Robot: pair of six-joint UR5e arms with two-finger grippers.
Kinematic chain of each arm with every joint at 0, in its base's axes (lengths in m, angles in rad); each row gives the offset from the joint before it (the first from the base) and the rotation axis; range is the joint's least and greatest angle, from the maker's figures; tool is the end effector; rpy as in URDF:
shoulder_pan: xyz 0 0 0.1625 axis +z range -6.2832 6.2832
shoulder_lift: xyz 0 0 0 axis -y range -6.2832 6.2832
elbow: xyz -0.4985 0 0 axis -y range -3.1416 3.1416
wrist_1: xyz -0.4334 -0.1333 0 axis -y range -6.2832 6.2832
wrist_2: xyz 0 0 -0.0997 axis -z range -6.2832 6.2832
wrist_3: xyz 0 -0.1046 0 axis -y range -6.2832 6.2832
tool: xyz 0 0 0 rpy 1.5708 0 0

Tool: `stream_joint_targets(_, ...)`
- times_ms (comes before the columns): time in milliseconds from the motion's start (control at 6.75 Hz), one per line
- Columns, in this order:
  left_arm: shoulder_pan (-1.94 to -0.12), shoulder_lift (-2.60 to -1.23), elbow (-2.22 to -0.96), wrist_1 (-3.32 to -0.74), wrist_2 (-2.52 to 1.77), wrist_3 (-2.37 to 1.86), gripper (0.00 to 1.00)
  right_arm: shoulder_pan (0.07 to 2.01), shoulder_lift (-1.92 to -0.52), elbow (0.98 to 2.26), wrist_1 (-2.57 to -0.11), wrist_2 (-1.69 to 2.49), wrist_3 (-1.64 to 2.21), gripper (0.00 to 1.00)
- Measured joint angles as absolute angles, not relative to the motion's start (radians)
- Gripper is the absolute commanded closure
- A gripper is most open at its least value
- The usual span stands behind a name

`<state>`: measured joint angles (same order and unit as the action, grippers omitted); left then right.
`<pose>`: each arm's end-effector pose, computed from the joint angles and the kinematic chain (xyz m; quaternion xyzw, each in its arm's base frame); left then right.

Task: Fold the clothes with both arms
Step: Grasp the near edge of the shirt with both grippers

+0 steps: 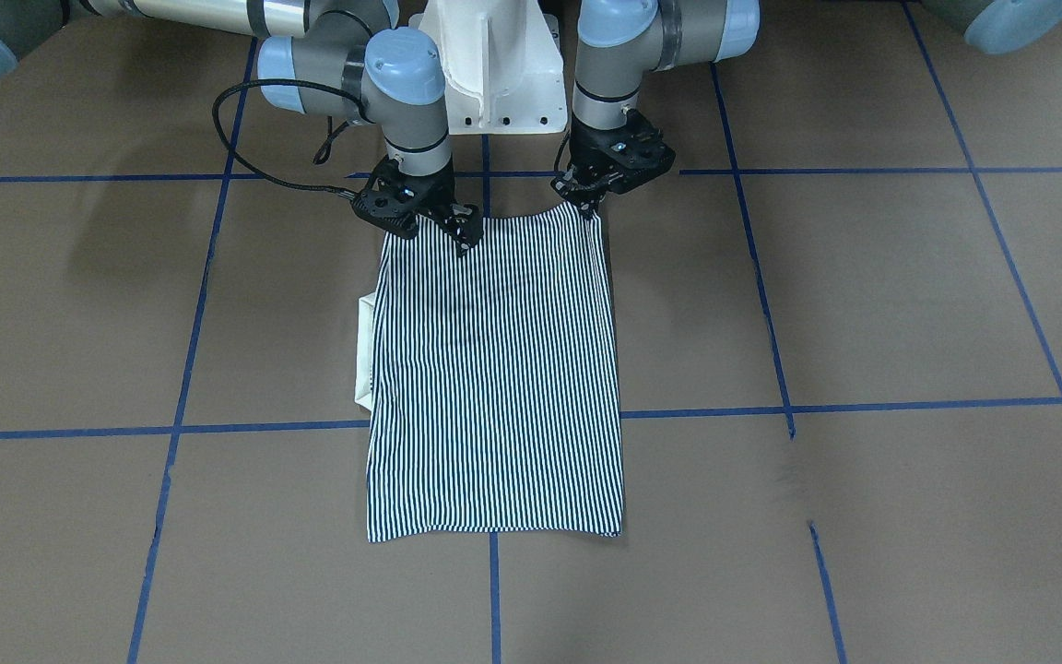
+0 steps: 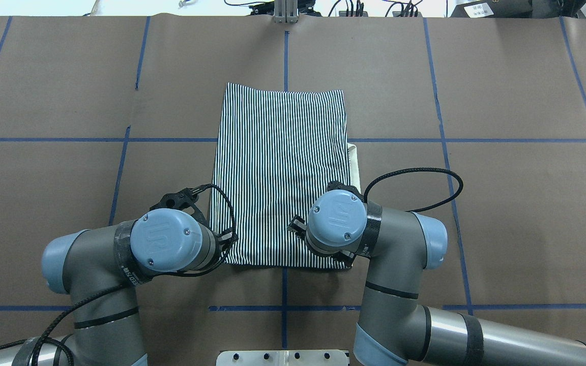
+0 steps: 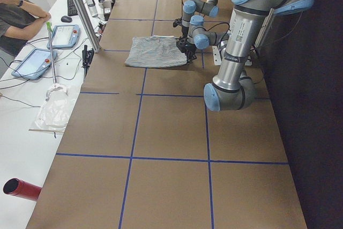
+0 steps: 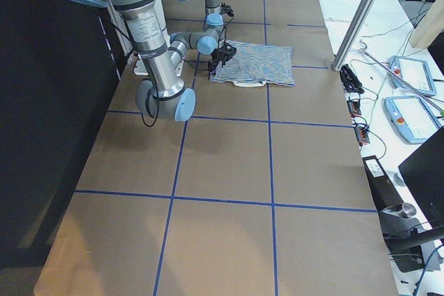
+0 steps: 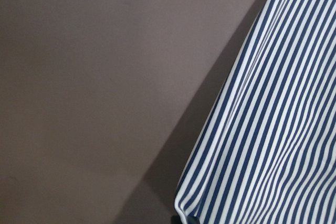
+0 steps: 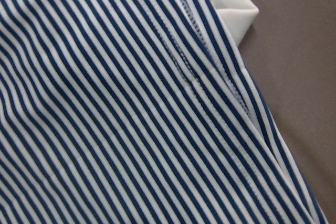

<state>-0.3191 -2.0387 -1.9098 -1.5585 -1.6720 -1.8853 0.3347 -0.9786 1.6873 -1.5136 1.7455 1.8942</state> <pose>0.5965 -0.3263 0.2962 -0.0458 0.3865 -0.2683 0.8812 -0.6711 -0.3553 0.2992 -0.0788 -0.3727 0.2677 0.8850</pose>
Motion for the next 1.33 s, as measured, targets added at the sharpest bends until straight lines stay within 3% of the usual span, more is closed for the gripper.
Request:
stream_joint_targets(148, -0.319, -2.039, -1.91, -1.559, -1.672, -1.885, 1.0, 0.334, -0.979, 1.685, -1.514, 1.746, 1.894, 0.0)
stream_joint_targets(296, -0.319, -2.039, -1.91, -1.559, -1.673, -1.885, 1.0, 0.334, -0.979, 1.682, -1.514, 1.746, 1.894, 0.12)
stream_joint_targets(444, -0.319, -2.039, -1.91, -1.559, -1.673, -1.885, 1.0, 0.334, -0.979, 1.681, -1.514, 1.746, 1.894, 0.66)
stream_joint_targets(592, -0.319, -2.039, -1.91, -1.559, -1.673, -1.885, 1.0, 0.334, -0.979, 1.68, -1.515, 1.747, 1.894, 0.97)
stream_joint_targets(1332, -0.318, -2.04, -1.91, -1.559, -1.674, -1.885, 1.0, 0.332, -0.972, 1.681, -1.515, 1.756, 1.89, 1.0)
